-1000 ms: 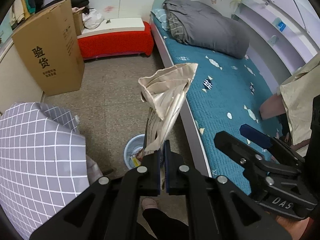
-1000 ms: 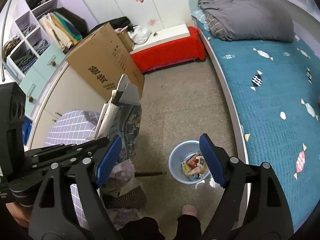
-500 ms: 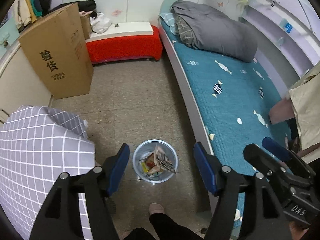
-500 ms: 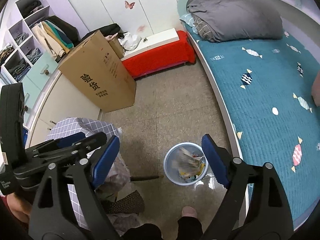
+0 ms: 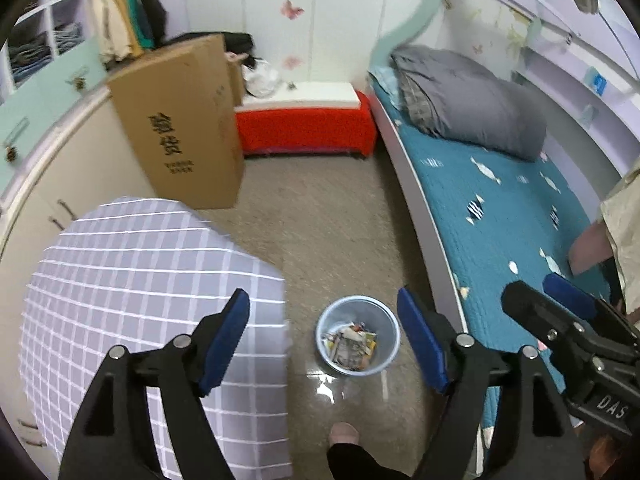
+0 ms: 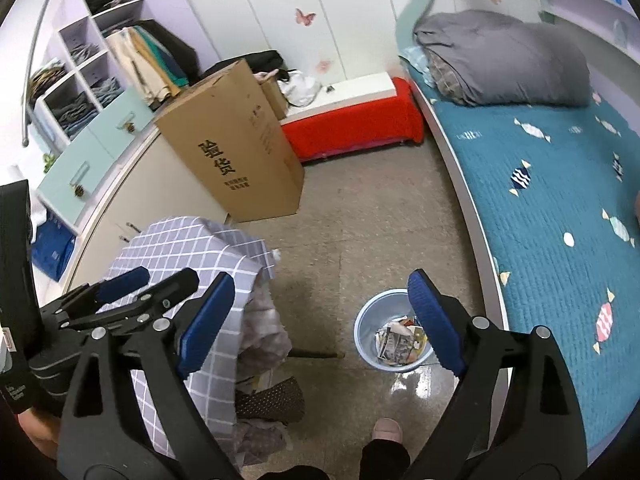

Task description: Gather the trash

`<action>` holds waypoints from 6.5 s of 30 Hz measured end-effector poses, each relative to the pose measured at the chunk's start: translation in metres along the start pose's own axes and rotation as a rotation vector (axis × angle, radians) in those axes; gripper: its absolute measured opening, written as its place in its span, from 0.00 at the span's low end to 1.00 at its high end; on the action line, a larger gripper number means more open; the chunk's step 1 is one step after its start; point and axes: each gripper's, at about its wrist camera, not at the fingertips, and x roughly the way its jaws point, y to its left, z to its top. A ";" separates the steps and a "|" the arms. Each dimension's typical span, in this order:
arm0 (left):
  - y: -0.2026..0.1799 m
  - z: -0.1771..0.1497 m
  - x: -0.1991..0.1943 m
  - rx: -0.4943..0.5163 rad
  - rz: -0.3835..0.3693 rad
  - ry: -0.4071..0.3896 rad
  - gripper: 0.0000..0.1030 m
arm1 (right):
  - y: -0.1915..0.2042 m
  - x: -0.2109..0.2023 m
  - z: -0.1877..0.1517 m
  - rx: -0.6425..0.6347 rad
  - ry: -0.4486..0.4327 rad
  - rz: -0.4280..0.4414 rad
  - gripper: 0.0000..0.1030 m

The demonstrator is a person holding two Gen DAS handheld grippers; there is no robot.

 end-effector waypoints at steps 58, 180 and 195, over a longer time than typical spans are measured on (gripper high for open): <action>0.030 -0.171 -0.207 -0.054 0.140 -0.225 0.90 | 0.097 -0.166 -0.150 -0.212 -0.141 0.025 0.88; 0.040 -0.166 -0.199 -0.056 0.160 -0.224 0.90 | 0.106 -0.142 -0.143 -0.182 -0.049 0.059 0.90; 0.033 -0.153 -0.195 -0.039 0.161 -0.237 0.90 | 0.104 -0.138 -0.136 -0.171 -0.060 0.057 0.90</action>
